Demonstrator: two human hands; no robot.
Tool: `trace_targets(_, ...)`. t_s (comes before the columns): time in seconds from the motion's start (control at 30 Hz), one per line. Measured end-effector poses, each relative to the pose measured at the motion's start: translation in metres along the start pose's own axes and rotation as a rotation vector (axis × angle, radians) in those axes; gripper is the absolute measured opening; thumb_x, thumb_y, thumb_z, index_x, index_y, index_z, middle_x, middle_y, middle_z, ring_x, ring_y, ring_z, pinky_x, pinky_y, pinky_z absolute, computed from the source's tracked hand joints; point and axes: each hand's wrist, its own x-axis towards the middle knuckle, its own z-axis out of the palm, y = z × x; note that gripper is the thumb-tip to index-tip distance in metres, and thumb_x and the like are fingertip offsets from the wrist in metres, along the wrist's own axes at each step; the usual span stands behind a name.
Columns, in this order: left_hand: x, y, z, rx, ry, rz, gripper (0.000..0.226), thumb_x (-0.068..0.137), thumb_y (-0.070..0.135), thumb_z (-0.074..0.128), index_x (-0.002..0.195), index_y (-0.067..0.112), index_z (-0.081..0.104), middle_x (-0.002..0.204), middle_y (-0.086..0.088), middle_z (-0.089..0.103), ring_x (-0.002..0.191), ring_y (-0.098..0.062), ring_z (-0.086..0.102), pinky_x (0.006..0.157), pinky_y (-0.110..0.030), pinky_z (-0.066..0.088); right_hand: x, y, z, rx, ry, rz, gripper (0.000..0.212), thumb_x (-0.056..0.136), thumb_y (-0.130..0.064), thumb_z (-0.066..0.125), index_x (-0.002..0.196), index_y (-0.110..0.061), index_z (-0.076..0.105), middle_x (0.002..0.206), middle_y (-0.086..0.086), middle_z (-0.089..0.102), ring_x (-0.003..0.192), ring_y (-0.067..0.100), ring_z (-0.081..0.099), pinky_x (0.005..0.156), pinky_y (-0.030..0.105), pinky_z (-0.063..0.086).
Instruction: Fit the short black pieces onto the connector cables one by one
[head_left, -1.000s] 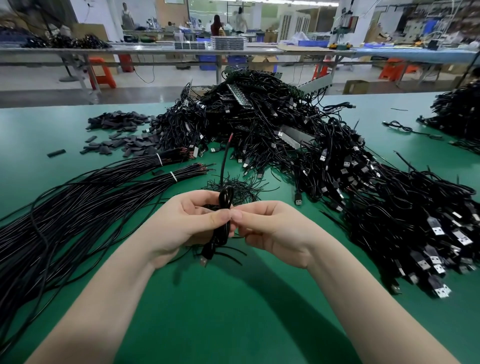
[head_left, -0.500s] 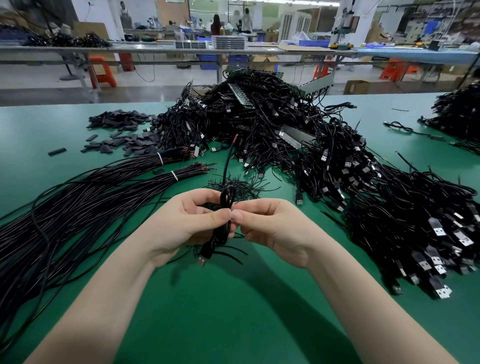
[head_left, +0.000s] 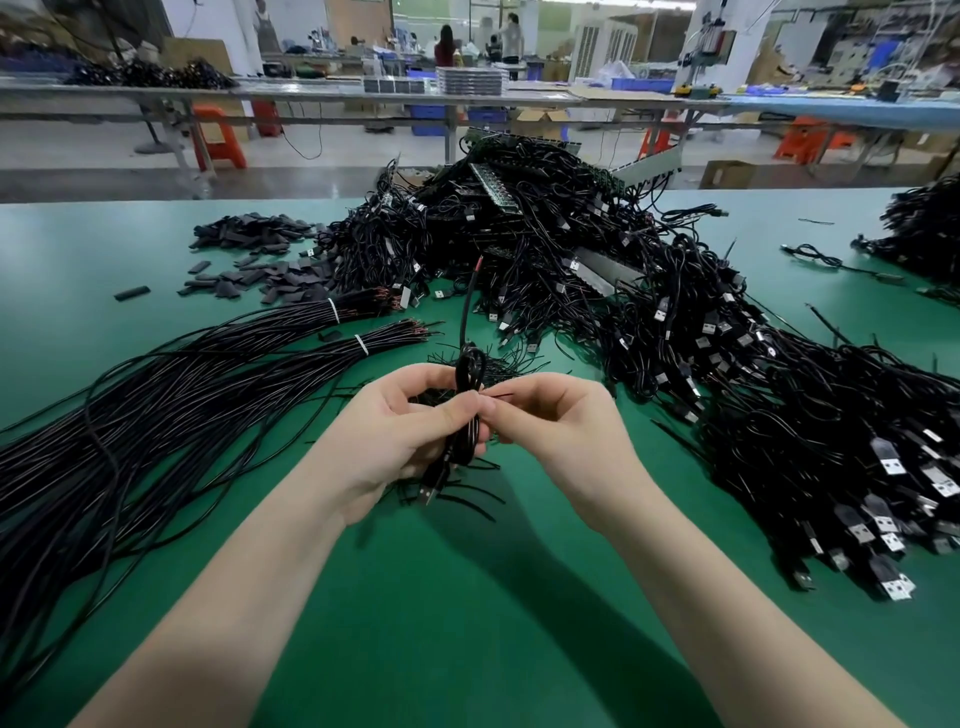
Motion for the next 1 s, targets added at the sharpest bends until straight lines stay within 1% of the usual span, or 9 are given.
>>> trace_targets(0.1, 0.0, 0.002, 0.001, -0.065, -0.047, -0.075, 0.02, 0.063, 0.04, 0.077, 0.078, 0.027, 0.075, 0.071, -0.002, 0.07, 0.058, -0.011, 0.066, 0.047, -0.018, 0.048, -0.001, 0.002, 0.004, -0.451, 0.129, -0.428, 0.004, 0.08, -0.006, 0.077, 0.081, -0.01, 0.076, 0.077, -0.007, 0.071, 0.074, 0.004, 0.064, 0.073, 0.018, 0.05)
trace_targets(0.23, 0.001, 0.008, -0.003, -0.141, -0.107, -0.274, 0.017, 0.058, 0.04, 0.077, 0.061, 0.024, 0.074, 0.06, 0.006, 0.061, 0.046, -0.004, 0.054, 0.042, -0.017, 0.042, -0.001, -0.001, -0.002, -0.859, 0.077, -1.025, 0.01, 0.085, 0.006, 0.065, 0.086, 0.002, 0.074, 0.083, 0.01, 0.069, 0.077, 0.026, 0.062, 0.076, 0.031, 0.051)
trace_targets(0.37, -0.001, 0.01, -0.008, -0.257, -0.171, -0.398, 0.019, 0.057, 0.034, 0.081, 0.055, 0.019, 0.069, 0.058, 0.008, 0.059, 0.045, -0.004, 0.053, 0.042, -0.019, 0.043, -0.003, -0.01, -0.008, -1.002, -0.013, -1.22, 0.025, 0.095, 0.002, 0.048, 0.09, 0.005, 0.072, 0.083, 0.014, 0.066, 0.075, 0.03, 0.058, 0.076, 0.034, 0.05)
trace_targets(0.47, -0.001, 0.01, -0.008, -0.341, -0.229, -0.359, 0.013, 0.07, 0.029, 0.078, 0.063, 0.018, 0.073, 0.062, 0.006, 0.061, 0.05, -0.006, 0.058, 0.047, -0.02, 0.049, -0.001, -0.014, -0.009, -0.925, -0.001, -1.103, 0.021, 0.089, 0.008, 0.057, 0.089, -0.001, 0.076, 0.083, 0.013, 0.067, 0.075, 0.03, 0.061, 0.072, 0.035, 0.05)
trace_targets(0.53, -0.002, 0.009, -0.006, -0.38, -0.253, -0.313, 0.022, 0.062, 0.032, 0.081, 0.076, 0.017, 0.073, 0.064, 0.005, 0.062, 0.054, -0.007, 0.06, 0.051, -0.022, 0.053, 0.001, -0.018, -0.012, -0.814, 0.003, -1.0, 0.024, 0.081, 0.012, 0.064, 0.087, -0.007, 0.078, 0.083, 0.01, 0.067, 0.077, 0.026, 0.063, 0.071, 0.031, 0.05)
trace_targets(0.63, -0.004, 0.008, -0.003, -0.433, -0.305, -0.188, 0.042, 0.054, 0.033, 0.093, 0.087, 0.016, 0.073, 0.065, 0.003, 0.062, 0.056, -0.009, 0.061, 0.055, -0.024, 0.056, -0.001, -0.024, -0.01, -0.433, -0.089, -0.709, 0.024, 0.082, 0.003, 0.067, 0.084, -0.019, 0.077, 0.083, -0.002, 0.068, 0.08, 0.009, 0.064, 0.072, 0.019, 0.047)
trace_targets(0.8, -0.015, 0.024, -0.012, -0.33, -0.343, 0.106, 0.028, 0.062, 0.039, 0.089, 0.081, 0.025, 0.074, 0.069, 0.003, 0.067, 0.063, -0.012, 0.066, 0.062, -0.023, 0.055, 0.003, -0.029, -0.023, 0.115, 0.013, -0.207, 0.012, 0.073, -0.014, 0.074, 0.082, -0.022, 0.072, 0.074, -0.005, 0.069, 0.07, 0.009, 0.062, 0.072, 0.024, 0.05)
trace_targets(0.93, -0.015, 0.03, -0.005, -0.122, -0.077, 0.185, 0.009, 0.067, 0.033, 0.079, 0.075, 0.029, 0.077, 0.076, -0.001, 0.074, 0.071, -0.014, 0.072, 0.067, -0.024, 0.058, -0.002, -0.036, -0.023, -0.009, -0.171, 0.013, 0.021, 0.078, -0.042, 0.075, 0.089, -0.025, 0.078, 0.077, 0.0, 0.072, 0.068, 0.009, 0.063, 0.063, 0.02, 0.051)
trace_targets(1.0, -0.014, 0.026, 0.001, -0.075, -0.037, 0.17, 0.008, 0.066, 0.033, 0.072, 0.072, 0.031, 0.076, 0.079, 0.001, 0.076, 0.072, -0.012, 0.073, 0.063, -0.02, 0.056, -0.006, -0.035, -0.013, -0.032, -0.211, 0.068, 0.03, 0.077, -0.052, 0.073, 0.088, -0.024, 0.079, 0.078, -0.001, 0.073, 0.067, 0.007, 0.062, 0.061, 0.017, 0.05)
